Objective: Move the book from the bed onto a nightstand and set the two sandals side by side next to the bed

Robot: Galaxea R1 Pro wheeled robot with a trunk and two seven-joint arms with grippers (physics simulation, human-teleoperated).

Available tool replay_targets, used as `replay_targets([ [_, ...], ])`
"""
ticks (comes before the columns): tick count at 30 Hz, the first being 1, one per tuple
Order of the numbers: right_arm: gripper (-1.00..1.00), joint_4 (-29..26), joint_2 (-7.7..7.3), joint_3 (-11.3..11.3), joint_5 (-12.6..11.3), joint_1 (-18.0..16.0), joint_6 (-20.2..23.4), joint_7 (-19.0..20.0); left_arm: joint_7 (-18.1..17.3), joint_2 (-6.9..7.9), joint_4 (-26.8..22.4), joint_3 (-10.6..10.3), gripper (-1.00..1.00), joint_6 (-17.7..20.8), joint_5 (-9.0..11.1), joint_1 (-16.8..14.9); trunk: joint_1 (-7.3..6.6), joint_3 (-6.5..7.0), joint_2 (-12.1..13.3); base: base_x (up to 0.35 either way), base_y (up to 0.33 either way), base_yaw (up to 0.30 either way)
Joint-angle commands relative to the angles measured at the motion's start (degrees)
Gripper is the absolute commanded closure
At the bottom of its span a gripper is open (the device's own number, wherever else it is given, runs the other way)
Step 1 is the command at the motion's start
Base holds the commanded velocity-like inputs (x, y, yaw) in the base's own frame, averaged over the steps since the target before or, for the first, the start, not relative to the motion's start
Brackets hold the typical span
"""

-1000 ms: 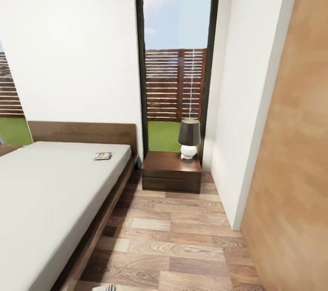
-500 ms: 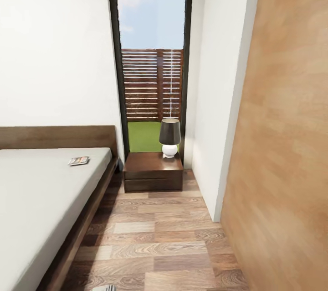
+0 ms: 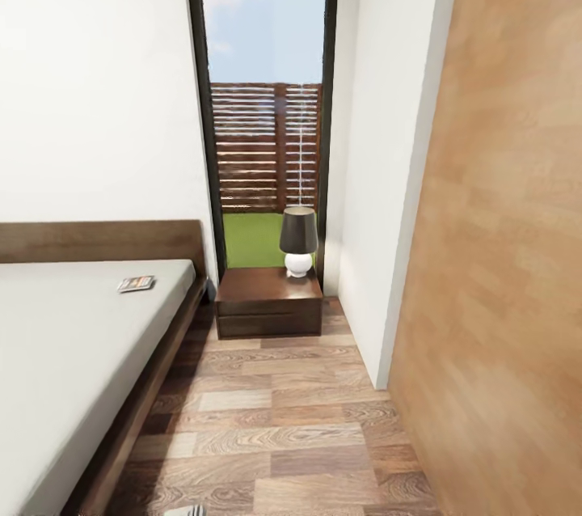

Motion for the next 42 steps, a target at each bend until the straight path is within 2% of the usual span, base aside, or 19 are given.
replay_targets([
  [1, -1.00, 0.2, -0.02, -0.3, -0.2, -0.1, 0.0, 0.3, -0.3, 0.01, 0.1, 0.1, -1.00, -0.1, 0.2, 0.0, 0.00, -0.16, 0.0, 0.000, 0.000, -0.001],
  [42, -1.00, 0.2, -0.02, -0.3, -0.2, -0.1, 0.0, 0.3, -0.3, 0.01, 0.1, 0.1, -1.00, -0.1, 0.2, 0.0, 0.00, -3.89, 0.0, 0.000, 0.000, 0.000],
])
